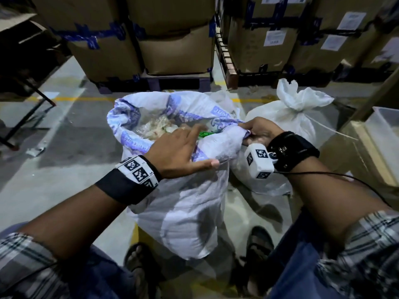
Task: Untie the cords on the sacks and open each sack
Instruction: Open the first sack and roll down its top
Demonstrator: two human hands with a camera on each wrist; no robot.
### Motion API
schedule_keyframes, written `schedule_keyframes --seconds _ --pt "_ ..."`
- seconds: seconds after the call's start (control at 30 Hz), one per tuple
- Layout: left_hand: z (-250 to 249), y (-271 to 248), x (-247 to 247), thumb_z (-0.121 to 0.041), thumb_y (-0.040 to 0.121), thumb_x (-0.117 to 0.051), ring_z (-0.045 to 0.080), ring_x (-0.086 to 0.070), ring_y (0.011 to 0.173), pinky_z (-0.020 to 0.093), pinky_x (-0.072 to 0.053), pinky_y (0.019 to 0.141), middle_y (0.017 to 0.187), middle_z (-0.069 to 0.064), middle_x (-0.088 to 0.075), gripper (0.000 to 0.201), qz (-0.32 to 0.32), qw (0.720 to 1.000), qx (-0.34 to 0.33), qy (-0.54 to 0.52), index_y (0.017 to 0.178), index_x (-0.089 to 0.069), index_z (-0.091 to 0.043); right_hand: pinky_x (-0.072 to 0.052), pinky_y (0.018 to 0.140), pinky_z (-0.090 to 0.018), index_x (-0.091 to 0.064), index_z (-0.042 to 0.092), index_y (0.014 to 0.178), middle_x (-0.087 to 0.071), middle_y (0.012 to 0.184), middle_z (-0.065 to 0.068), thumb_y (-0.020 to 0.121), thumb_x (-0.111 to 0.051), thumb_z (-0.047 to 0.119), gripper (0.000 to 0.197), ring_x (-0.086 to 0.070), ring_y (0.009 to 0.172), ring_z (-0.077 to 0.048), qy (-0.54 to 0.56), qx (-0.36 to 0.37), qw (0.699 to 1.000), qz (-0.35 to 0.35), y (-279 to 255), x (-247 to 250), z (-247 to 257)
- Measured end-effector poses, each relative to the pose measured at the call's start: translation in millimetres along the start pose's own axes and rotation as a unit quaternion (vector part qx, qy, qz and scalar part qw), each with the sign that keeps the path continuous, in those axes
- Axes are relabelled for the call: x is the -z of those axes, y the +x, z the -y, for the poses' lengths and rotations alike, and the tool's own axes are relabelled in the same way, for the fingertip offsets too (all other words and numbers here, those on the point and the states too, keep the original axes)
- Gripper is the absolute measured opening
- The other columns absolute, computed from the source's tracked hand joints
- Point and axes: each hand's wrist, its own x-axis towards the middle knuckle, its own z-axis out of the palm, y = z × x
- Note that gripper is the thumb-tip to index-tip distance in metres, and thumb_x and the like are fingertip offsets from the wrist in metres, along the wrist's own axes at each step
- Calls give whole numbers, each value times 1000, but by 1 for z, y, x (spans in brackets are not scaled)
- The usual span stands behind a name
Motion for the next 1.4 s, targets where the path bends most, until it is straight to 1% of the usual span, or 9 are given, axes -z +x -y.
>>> schedule_keyframes --seconds 0.3,0.5,0.67,0.83,0.93,1.1,1.17,1.3,1.4 --pt "15 4 27 -36 68 -78 31 -70 68 34 -50 60 78 9 -72 46 -31 987 -15 154 109 -61 -26 -32 119 -46 -52 1 140 -40 154 -21 96 -40 7 46 -44 139 -39 -56 3 996 -73 -7 5 20" --pt "35 5 18 -23 77 -66 32 -69 73 40 -45 62 91 7 -72 40 -42 987 -34 151 116 -55 -19 -61 64 -47 -62 -5 105 -70 92 -25 79 -31 3 41 -72 74 -37 -109 -26 993 -23 -4 -12 -6" --pt "31 -5 -16 -14 90 -37 35 -64 83 42 -51 56 122 12 -54 54 20 981 43 188 143 -41 -19 -59 80 -44 -53 17 131 -58 117 -19 79 -52 10 53 -65 98 -35 -547 142 809 -158 13 -3 -21" --pt "31 -3 -12 -32 73 -61 46 -57 106 48 -54 83 156 13 -23 88 109 984 113 87 152 -23 -24 -54 63 -33 -65 14 90 -63 82 -8 78 -64 18 12 -62 66 -21 -358 164 913 -104 20 -7 -17" --pt "27 -6 0 -57 86 -55 35 -44 136 39 -41 110 161 6 -23 85 151 978 93 -113 158 -16 -34 -51 56 -29 -64 8 85 -63 74 -7 80 -78 41 37 -62 62 -21 -334 153 923 -114 20 -10 -20" --pt "23 -4 5 -34 91 -72 25 -54 121 34 -44 100 134 5 -53 48 87 986 61 -130 135 -54 -27 -53 56 -24 -61 11 97 -62 84 -10 95 -61 11 2 -62 67 -20 -254 117 956 -95 19 -17 -27" --pt "30 -3 7 -27 80 -81 29 -57 112 39 -49 91 120 6 -58 45 67 989 94 -92 120 -60 -25 -58 55 -28 -59 7 100 -66 81 -10 101 -43 3 16 -66 63 -18 -148 71 985 -50 14 -19 -21" --pt "38 0 7 -30 72 -82 36 -63 94 40 -49 67 98 8 -63 38 16 997 59 47 100 -60 -15 -51 96 -50 -52 -9 129 -60 128 -27 101 -24 -4 39 -58 121 -40 100 28 995 -1 0 -16 2" --pt "39 -1 8 -37 74 -77 38 -66 72 36 -42 50 94 8 -65 42 -34 992 49 114 101 -52 -16 -49 102 -43 -47 -10 138 -61 119 -26 79 -35 -18 61 -57 99 -44 118 6 993 11 -7 -14 6"
